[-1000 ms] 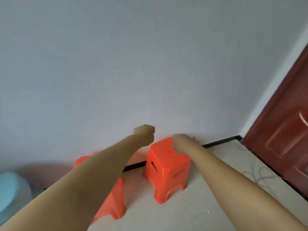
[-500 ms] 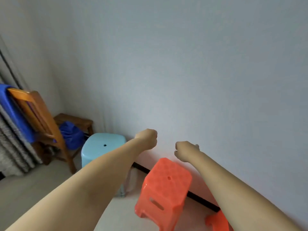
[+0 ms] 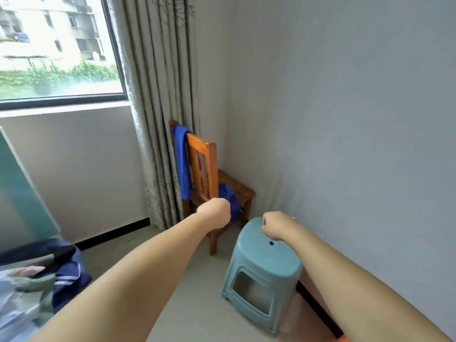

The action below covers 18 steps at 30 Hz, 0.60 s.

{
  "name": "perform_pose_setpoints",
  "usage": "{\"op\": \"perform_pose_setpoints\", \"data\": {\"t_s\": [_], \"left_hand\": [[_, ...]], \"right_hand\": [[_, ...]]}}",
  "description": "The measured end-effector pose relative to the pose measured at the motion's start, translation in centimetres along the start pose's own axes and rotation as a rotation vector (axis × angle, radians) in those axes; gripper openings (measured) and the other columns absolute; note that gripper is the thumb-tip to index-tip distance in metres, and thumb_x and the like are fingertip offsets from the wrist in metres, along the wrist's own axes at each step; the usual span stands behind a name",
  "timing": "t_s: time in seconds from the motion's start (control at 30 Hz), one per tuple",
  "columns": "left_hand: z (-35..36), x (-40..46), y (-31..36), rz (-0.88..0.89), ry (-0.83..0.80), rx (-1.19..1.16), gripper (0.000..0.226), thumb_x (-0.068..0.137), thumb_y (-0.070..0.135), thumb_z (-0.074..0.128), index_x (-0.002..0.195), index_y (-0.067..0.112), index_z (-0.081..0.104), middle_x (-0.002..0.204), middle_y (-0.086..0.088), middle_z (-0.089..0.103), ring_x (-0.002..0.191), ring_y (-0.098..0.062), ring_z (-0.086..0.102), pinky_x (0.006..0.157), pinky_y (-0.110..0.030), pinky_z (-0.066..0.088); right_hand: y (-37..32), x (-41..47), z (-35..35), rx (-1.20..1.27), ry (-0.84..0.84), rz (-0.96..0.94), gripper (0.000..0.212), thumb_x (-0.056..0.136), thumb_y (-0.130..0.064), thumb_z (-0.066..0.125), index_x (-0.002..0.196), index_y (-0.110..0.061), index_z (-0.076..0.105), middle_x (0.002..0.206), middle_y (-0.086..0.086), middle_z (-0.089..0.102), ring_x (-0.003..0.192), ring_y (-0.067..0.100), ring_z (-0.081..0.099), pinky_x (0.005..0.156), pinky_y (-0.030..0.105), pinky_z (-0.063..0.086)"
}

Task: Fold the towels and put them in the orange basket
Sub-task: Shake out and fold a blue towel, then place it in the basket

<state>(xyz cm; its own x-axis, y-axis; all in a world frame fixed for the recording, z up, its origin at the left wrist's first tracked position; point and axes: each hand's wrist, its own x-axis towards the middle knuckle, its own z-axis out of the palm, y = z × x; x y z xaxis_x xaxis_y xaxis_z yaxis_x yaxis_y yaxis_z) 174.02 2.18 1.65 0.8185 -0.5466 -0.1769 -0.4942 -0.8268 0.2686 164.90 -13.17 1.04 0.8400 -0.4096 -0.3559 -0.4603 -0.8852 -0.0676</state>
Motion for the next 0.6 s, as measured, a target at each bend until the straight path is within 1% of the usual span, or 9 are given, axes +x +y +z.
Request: {"op": "perform_pose_setpoints", "data": {"t_s": [0.1,0.17,0.23,0.3,0.4,0.47,0.53,0.6], "left_hand": [[-2.7,3.0,-6.0,-0.026,0.022,0.015,0.032,0.093,0.012,0.040,0.113,0.010,0.065,0.118,-0.011,0.064,0.109,-0.032,0.060,0.091,-0.040,0.051],[-4.0,4.9,-9.6,-0.062,0.031,0.001,0.032,0.090,0.009,0.039,0.106,0.009,0.067,0.113,-0.012,0.066,0.103,-0.034,0.062,0.087,-0.040,0.053],[-5.2,7.0,-13.0,-0.092,0.022,-0.011,0.032,0.090,0.008,0.038,0.104,0.007,0.066,0.110,-0.013,0.066,0.099,-0.034,0.063,0.085,-0.041,0.054],[-6.3,8.8,-15.3,-0.105,0.019,-0.026,0.033,0.090,0.007,0.036,0.104,0.006,0.066,0.109,-0.014,0.066,0.099,-0.035,0.063,0.084,-0.041,0.054],[-7.5,12.2,-18.2,-0.114,0.035,-0.064,0.031,0.087,0.007,0.036,0.095,0.002,0.065,0.106,-0.019,0.066,0.100,-0.038,0.063,0.080,-0.039,0.052],[-8.2,14.9,-19.9,-0.128,0.026,-0.069,0.029,0.087,0.005,0.038,0.095,0.000,0.065,0.108,-0.020,0.067,0.103,-0.037,0.063,0.082,-0.040,0.052],[-8.8,17.8,-21.4,-0.136,0.012,-0.076,0.031,0.089,0.006,0.040,0.104,0.002,0.067,0.111,-0.015,0.067,0.104,-0.033,0.063,0.087,-0.040,0.054],[-9.6,21.6,-23.3,-0.146,0.029,-0.123,0.031,0.088,0.008,0.041,0.104,0.005,0.068,0.110,-0.012,0.068,0.104,-0.031,0.063,0.089,-0.038,0.053]], "right_hand": [[-6.5,4.2,-1.2,0.049,-0.014,-0.035,0.029,0.091,-0.020,0.040,0.112,-0.020,0.059,0.122,0.004,0.059,0.113,0.027,0.054,0.099,0.041,0.032],[-9.8,6.1,-2.0,0.057,-0.031,-0.065,0.028,0.091,-0.020,0.039,0.111,-0.020,0.059,0.118,0.003,0.060,0.110,0.027,0.054,0.098,0.041,0.032],[-12.6,8.3,-2.9,0.051,-0.046,-0.086,0.029,0.090,-0.018,0.039,0.112,-0.019,0.058,0.117,0.003,0.059,0.110,0.027,0.054,0.098,0.041,0.033],[-14.4,10.6,-3.9,0.039,-0.051,-0.093,0.028,0.091,-0.017,0.040,0.112,-0.018,0.058,0.116,0.004,0.060,0.108,0.027,0.055,0.095,0.039,0.035],[-16.7,15.3,-5.1,0.036,-0.072,-0.098,0.021,0.093,-0.023,0.043,0.107,-0.017,0.059,0.111,0.004,0.061,0.103,0.028,0.057,0.086,0.036,0.039],[-18.2,18.7,-5.7,0.051,-0.087,-0.101,0.021,0.092,-0.025,0.046,0.104,-0.015,0.060,0.108,0.005,0.062,0.099,0.027,0.059,0.084,0.034,0.044],[-19.5,21.7,-6.5,0.058,-0.100,-0.112,0.025,0.090,-0.025,0.047,0.107,-0.014,0.061,0.108,0.006,0.063,0.097,0.028,0.061,0.089,0.038,0.049],[-21.0,25.4,-7.4,0.078,-0.094,-0.138,0.025,0.090,-0.022,0.047,0.108,-0.012,0.061,0.108,0.007,0.064,0.095,0.027,0.063,0.088,0.038,0.052]]}}
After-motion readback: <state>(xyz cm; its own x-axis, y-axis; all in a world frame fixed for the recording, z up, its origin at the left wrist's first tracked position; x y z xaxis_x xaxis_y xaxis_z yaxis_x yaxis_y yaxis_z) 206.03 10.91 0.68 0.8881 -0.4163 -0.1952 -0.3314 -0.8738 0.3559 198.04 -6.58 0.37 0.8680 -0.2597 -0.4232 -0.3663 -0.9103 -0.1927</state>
